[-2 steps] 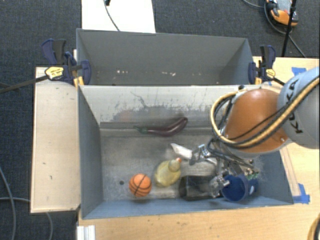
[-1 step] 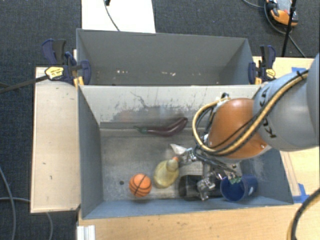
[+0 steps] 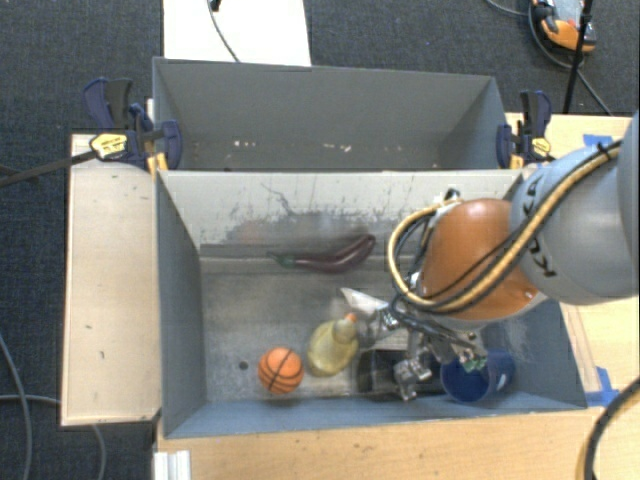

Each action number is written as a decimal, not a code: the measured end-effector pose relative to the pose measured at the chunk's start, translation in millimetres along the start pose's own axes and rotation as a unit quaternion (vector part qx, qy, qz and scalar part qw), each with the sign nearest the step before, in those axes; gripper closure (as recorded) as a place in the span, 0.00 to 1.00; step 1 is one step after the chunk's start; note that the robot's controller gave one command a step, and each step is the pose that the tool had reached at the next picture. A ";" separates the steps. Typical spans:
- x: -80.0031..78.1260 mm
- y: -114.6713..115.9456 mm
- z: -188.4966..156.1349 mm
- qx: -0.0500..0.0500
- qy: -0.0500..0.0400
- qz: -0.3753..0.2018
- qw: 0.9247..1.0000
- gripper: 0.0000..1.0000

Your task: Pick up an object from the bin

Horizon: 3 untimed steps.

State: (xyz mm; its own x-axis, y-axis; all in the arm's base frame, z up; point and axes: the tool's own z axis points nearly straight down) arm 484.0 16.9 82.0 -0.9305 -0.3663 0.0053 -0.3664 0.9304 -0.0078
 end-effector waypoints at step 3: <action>3.1 0.2 -13.7 -0.002 0.000 0.001 1.000 1.00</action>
Offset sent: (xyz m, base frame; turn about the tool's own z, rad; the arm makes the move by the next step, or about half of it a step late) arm 0.0000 0.0001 0.0397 0.0000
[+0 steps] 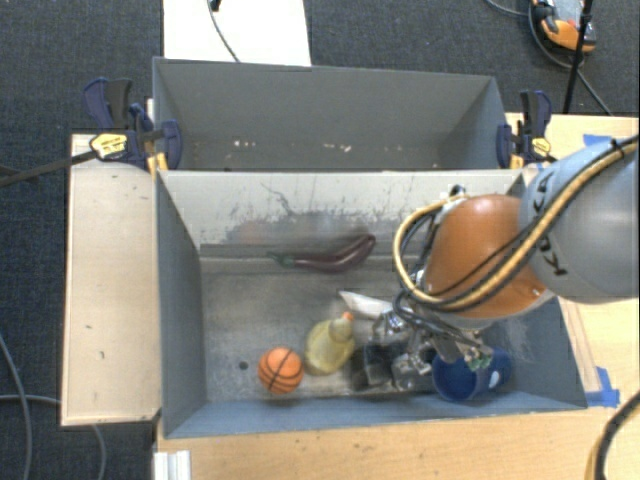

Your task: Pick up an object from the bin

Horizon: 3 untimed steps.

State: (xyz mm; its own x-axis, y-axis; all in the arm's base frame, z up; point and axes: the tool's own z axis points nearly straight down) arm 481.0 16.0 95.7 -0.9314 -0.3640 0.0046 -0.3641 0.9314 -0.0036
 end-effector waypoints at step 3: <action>0.5 2.0 -47.6 -0.003 0.000 0.000 1.000 1.00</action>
Offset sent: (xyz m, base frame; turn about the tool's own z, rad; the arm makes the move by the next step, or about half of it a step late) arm 0.0001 0.0000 0.0728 0.0000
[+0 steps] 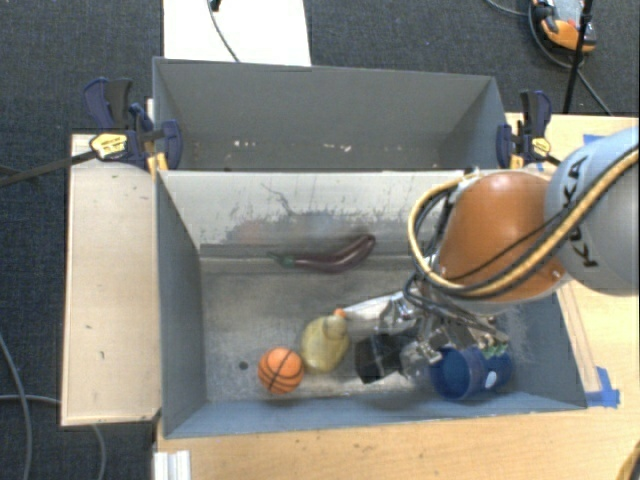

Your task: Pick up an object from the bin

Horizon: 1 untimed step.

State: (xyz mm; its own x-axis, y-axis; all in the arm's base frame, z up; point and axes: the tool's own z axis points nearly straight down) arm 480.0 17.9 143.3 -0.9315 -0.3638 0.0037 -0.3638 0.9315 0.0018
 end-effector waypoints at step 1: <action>-0.5 -0.2 -13.4 0.001 -0.002 0.000 1.000 1.00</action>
Offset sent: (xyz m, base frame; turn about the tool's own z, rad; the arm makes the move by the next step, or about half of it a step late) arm -0.0001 0.0000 0.0021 0.0000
